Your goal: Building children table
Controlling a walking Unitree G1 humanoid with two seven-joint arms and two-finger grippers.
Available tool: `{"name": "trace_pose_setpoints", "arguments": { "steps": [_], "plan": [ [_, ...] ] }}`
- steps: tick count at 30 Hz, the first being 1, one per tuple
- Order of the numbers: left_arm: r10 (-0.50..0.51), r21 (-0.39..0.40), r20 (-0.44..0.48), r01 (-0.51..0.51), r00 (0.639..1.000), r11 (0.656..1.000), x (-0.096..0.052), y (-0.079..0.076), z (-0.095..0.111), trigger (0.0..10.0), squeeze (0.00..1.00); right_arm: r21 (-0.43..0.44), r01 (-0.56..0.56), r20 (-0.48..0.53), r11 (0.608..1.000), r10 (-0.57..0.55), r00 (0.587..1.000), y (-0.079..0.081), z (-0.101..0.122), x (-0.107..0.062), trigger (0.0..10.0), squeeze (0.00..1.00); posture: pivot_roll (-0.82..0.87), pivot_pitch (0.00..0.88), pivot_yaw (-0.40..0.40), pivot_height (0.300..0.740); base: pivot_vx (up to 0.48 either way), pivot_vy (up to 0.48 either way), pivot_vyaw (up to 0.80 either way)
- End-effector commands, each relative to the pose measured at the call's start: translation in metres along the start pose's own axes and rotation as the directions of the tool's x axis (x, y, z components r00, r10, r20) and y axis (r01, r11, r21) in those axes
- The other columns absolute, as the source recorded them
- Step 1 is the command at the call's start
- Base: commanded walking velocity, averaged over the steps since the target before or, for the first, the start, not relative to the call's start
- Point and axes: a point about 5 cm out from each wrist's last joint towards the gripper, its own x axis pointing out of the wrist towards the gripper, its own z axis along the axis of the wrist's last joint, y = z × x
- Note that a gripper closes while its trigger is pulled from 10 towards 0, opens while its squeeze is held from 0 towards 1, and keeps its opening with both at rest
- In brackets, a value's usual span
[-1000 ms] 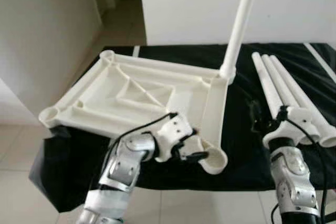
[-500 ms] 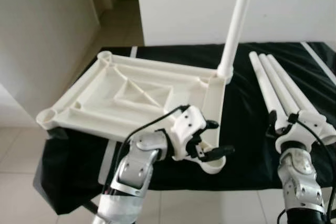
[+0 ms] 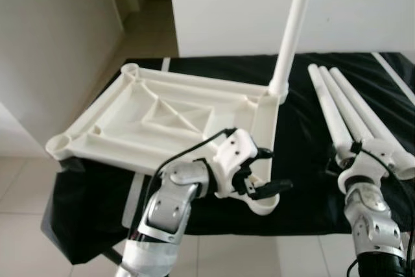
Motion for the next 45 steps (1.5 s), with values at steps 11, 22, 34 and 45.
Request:
{"name": "trace_pose_setpoints", "arguments": {
  "steps": [11, 22, 34, 45],
  "plan": [
    [0.171, 0.004, -0.006, -0.171, 0.985, 0.985, 0.003, 0.008, 0.005, 10.0, 0.0, 0.023, -0.067, -0.023, 0.997, 0.068, 0.997, 0.009, 0.002, 0.006, 0.0, 0.0, 0.0, 0.0, 0.038, 0.74, 0.0, 0.0, 0.0],
    [0.197, -0.004, -0.006, -0.197, 0.98, 0.98, -0.002, 0.009, 0.004, 10.0, 0.0, 0.11, -0.076, -0.028, 0.991, 0.079, 0.996, 0.038, -0.013, -0.042, 0.0, 0.0, 0.01, 0.0, 0.02, 0.74, 0.0, 0.0, 0.0],
    [0.201, -0.007, -0.001, -0.201, 0.98, 0.98, -0.002, 0.014, 0.007, 10.0, 0.0, 0.139, -0.059, 0.018, 0.989, 0.057, 0.998, 0.043, -0.003, -0.079, 10.0, 1.0, -0.01, 0.0, 0.039, 0.74, 0.0, 0.0, 0.0],
    [0.192, 0.001, -0.013, -0.192, 0.981, 0.981, 0.002, 0.012, 0.006, 10.0, 0.0, 0.142, -0.094, 0.104, 0.985, 0.08, 0.991, 0.047, 0.022, -0.065, 10.0, 0.0, -0.01, 0.0, 0.041, 0.74, 0.0, 0.0, 0.0]
  ]
}}
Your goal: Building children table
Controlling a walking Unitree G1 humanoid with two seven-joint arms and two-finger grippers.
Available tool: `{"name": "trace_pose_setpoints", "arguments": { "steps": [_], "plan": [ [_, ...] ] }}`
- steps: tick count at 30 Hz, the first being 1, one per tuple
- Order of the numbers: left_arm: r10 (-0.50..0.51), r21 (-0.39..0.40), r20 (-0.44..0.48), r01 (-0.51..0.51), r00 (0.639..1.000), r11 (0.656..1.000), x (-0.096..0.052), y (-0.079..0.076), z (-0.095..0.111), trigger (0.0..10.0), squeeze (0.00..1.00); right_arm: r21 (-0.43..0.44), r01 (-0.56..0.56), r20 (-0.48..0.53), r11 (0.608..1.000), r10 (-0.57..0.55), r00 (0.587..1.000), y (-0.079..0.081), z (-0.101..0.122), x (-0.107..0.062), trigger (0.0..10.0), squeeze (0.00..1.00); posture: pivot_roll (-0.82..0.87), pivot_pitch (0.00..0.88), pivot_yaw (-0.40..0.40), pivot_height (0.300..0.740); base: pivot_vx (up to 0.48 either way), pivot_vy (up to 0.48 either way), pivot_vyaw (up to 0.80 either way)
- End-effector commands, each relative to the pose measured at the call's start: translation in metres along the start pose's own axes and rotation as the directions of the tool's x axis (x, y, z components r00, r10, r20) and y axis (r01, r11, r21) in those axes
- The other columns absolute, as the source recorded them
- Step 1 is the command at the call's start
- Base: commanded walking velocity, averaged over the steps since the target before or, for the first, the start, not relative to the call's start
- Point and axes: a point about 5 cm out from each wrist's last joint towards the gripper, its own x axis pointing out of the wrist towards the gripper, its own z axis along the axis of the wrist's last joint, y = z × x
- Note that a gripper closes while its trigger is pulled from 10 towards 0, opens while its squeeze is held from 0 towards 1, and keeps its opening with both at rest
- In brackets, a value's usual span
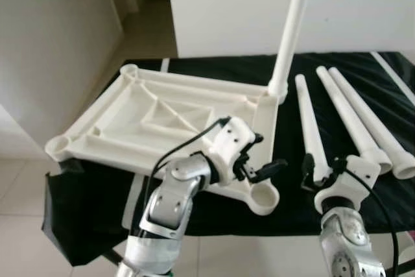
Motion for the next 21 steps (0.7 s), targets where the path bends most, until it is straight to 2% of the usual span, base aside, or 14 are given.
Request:
{"name": "trace_pose_setpoints", "arguments": {
  "steps": [1, 2, 3, 11, 12, 13, 14, 17, 18, 21],
  "plan": [
    [0.013, 0.01, -0.017, -0.013, 1.0, 1.0, 0.003, -0.001, -0.001, 10.0, 0.0, -0.001, -0.012, 0.003, 1.0, 0.012, 1.0, 0.002, 0.006, 0.011, 10.0, 0.0, 0.0, 0.0, 0.034, 0.74, 0.0, 0.0, 0.0],
    [0.013, 0.01, -0.017, -0.013, 1.0, 1.0, 0.003, -0.001, -0.001, 10.0, 0.0, -0.001, -0.012, 0.003, 1.0, 0.012, 1.0, 0.002, 0.006, 0.011, 10.0, 0.0, 0.0, 0.0, 0.034, 0.74, 0.0, 0.0, 0.0],
    [0.017, 0.014, -0.019, -0.017, 1.0, 1.0, 0.003, -0.002, -0.002, 10.0, 0.0, 0.022, -0.035, -0.005, 0.999, 0.035, 0.999, 0.006, 0.01, 0.022, 10.0, 0.0, 0.01, 0.0, 0.027, 0.74, 0.0, 0.0, 0.0],
    [0.02, 0.015, -0.018, -0.019, 1.0, 1.0, 0.004, -0.003, -0.001, 10.0, 0.0, 0.039, -0.048, -0.002, 0.998, 0.048, 0.999, 0.008, 0.013, 0.027, 10.0, 0.0, 0.01, 0.0, 0.025, 0.74, 0.0, 0.0, 0.0],
    [0.012, 0.029, -0.024, -0.011, 1.0, 1.0, 0.001, -0.006, -0.003, 10.0, 0.0, 0.021, -0.025, -0.016, 0.999, 0.026, 1.0, 0.003, 0.026, 0.05, 10.0, 0.0, 0.03, 0.0, -0.006, 0.74, 0.0, 0.0, 0.0],
    [0.008, 0.035, -0.027, -0.007, 1.0, 0.999, 0.0, -0.007, -0.004, 10.0, 0.0, 0.006, -0.013, -0.018, 1.0, 0.013, 1.0, 0.001, 0.031, 0.058, 10.0, 0.0, 0.03, 0.0, -0.006, 0.74, 0.0, 0.0, 0.0],
    [0.008, 0.035, -0.027, -0.007, 1.0, 0.999, 0.0, -0.007, -0.004, 10.0, 0.0, 0.006, -0.013, -0.018, 1.0, 0.013, 1.0, 0.001, 0.031, 0.058, 10.0, 0.0, 0.03, 0.0, -0.006, 0.74, 0.0, 0.0, 0.0],
    [-0.008, 0.034, -0.033, 0.009, 0.999, 0.999, -0.002, -0.007, -0.005, 10.0, 0.0, -0.02, 0.027, -0.046, 0.999, -0.028, 0.999, -0.007, 0.036, 0.073, 10.0, 0.0, 0.03, 0.0, -0.013, 0.74, 0.0, 0.0, 0.0],
    [-0.027, 0.009, -0.033, 0.027, 0.999, 1.0, -0.004, -0.007, -0.006, 10.0, 0.0, -0.032, 0.034, -0.065, 0.999, -0.036, 0.997, -0.009, 0.038, 0.079, 10.0, 0.0, 0.03, 0.0, -0.015, 0.74, 0.0, 0.0, 0.0],
    [-0.036, -0.001, -0.029, 0.036, 0.999, 0.999, -0.005, -0.007, -0.005, 10.0, 0.0, -0.026, 0.034, -0.08, 0.999, -0.036, 0.996, -0.01, 0.038, 0.081, 10.0, 0.0, 0.03, 0.0, -0.015, 0.74, 0.0, 0.0, 0.0]
  ]
}}
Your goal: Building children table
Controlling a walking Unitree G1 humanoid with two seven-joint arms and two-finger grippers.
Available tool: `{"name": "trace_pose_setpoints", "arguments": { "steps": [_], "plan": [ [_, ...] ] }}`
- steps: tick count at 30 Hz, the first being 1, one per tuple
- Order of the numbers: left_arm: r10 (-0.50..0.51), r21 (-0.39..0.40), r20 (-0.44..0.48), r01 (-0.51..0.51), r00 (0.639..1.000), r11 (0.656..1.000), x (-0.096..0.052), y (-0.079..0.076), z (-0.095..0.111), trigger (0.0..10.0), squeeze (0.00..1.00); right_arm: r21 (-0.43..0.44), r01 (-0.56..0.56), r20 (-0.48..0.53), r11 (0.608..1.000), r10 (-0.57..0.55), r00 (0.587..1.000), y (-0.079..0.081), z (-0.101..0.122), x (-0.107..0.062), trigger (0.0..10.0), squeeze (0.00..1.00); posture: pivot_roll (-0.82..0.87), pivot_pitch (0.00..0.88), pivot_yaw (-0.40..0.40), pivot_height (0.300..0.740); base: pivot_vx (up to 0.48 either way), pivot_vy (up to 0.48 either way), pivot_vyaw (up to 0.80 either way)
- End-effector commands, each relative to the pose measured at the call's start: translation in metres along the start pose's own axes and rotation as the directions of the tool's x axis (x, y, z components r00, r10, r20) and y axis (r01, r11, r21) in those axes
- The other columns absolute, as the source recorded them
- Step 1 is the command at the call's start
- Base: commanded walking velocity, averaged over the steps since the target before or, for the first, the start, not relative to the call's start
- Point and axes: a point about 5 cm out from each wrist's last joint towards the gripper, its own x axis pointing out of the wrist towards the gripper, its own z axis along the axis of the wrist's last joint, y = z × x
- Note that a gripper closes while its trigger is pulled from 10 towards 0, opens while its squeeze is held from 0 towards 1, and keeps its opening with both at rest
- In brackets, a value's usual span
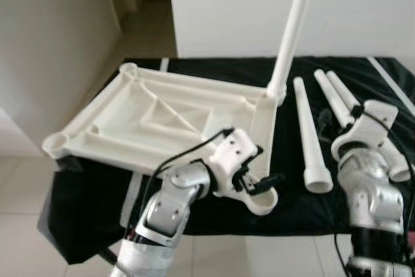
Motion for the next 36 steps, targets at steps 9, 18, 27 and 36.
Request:
{"name": "trace_pose_setpoints", "arguments": {
  "steps": [9, 18, 27, 36],
  "plan": [
    [0.004, -0.003, 0.001, -0.004, 1.0, 1.0, -0.002, -0.001, 0.002, 10.0, 0.0, 0.023, -0.016, -0.079, 1.0, 0.017, 0.997, 0.003, -0.007, 0.011, 10.0, 0.0, 0.04, 0.0, -0.013, 0.74, 0.0, 0.0, 0.0],
    [0.001, -0.007, -0.007, -0.001, 1.0, 1.0, -0.004, -0.002, 0.002, 10.0, 0.0, 0.013, -0.026, -0.129, 1.0, 0.028, 0.991, 0.004, -0.011, 0.016, 10.0, 0.0, 0.04, 0.0, -0.01, 0.74, 0.0, 0.0, 0.0],
    [-0.008, -0.011, -0.016, 0.008, 1.0, 1.0, -0.002, -0.003, 0.002, 10.0, 0.0, -0.025, -0.039, -0.236, 0.999, 0.032, 0.971, 0.005, -0.019, 0.02, 10.0, 0.0, 0.05, 0.0, -0.006, 0.74, 0.0, 0.0, 0.0],
    [-0.024, -0.034, -0.023, 0.023, 0.999, 0.999, -0.003, -0.01, 0.001, 10.0, 0.0, -0.011, 0.007, -0.36, 1.0, -0.01, 0.933, 0.007, -0.018, 0.029, 10.0, 0.0, 0.04, 0.0, 0.004, 0.74, 0.0, 0.0, 0.0]
  ]
}}
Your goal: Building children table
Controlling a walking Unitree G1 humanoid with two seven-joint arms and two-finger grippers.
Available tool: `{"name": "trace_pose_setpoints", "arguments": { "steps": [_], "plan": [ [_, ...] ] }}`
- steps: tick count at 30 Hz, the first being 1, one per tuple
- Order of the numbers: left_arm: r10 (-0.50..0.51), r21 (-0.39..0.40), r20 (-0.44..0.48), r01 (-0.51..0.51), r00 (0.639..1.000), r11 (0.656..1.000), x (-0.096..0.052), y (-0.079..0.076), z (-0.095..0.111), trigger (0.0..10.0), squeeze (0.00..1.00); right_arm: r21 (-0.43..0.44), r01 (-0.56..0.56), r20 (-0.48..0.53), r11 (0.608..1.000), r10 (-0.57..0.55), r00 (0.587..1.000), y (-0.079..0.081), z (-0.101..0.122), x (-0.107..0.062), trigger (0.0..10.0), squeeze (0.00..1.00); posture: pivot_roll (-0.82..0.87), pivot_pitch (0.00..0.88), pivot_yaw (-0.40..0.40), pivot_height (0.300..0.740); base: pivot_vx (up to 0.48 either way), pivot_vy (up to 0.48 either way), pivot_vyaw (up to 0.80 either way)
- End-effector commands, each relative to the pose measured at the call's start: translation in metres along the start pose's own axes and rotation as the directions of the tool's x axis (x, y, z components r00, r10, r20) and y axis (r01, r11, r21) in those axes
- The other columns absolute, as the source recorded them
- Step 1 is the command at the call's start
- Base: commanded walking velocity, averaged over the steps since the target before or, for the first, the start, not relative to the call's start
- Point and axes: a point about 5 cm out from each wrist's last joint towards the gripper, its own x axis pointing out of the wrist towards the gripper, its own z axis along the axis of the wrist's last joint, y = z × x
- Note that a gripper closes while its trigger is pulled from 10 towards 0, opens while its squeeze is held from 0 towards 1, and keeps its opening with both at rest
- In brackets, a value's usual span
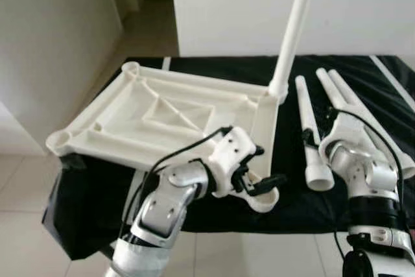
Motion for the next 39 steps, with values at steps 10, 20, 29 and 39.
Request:
{"name": "trace_pose_setpoints", "arguments": {
  "steps": [10, 20, 29, 39],
  "plan": [
    [0.011, -0.052, -0.024, -0.013, 1.0, 0.999, -0.003, -0.008, -0.003, 10.0, 0.0, 0.048, -0.028, -0.155, 0.998, 0.036, 0.987, 0.01, 0.005, 0.011, 10.0, 0.0, 0.03, 0.0, 0.019, 0.74, 0.0, 0.0, 0.0],
    [0.018, -0.061, -0.029, -0.02, 0.999, 0.998, -0.004, -0.008, -0.003, 10.0, 0.0, 0.004, -0.015, -0.227, 1.0, 0.015, 0.974, 0.008, -0.011, 0.017, 10.0, 0.0, 0.04, 0.0, 0.018, 0.74, 0.0, 0.0, 0.0],
    [0.03, -0.071, -0.03, -0.032, 0.999, 0.997, -0.004, -0.007, -0.003, 10.0, 0.0, 0.023, 0.035, -0.333, 0.999, -0.025, 0.943, 0.001, -0.038, 0.02, 1.1, 0.0, 0.04, 0.0, 0.017, 0.74, 0.0, 0.0, 0.0],
    [0.055, -0.055, -0.016, -0.056, 0.998, 0.997, -0.001, 0.001, 0.003, 10.0, 0.0, 0.12, -0.03, -0.329, 0.992, 0.069, 0.942, 0.011, -0.04, 0.016, 0.0, 0.0, 0.03, 0.0, 0.018, 0.74, 0.0, 0.0, 0.0]
  ]
}}
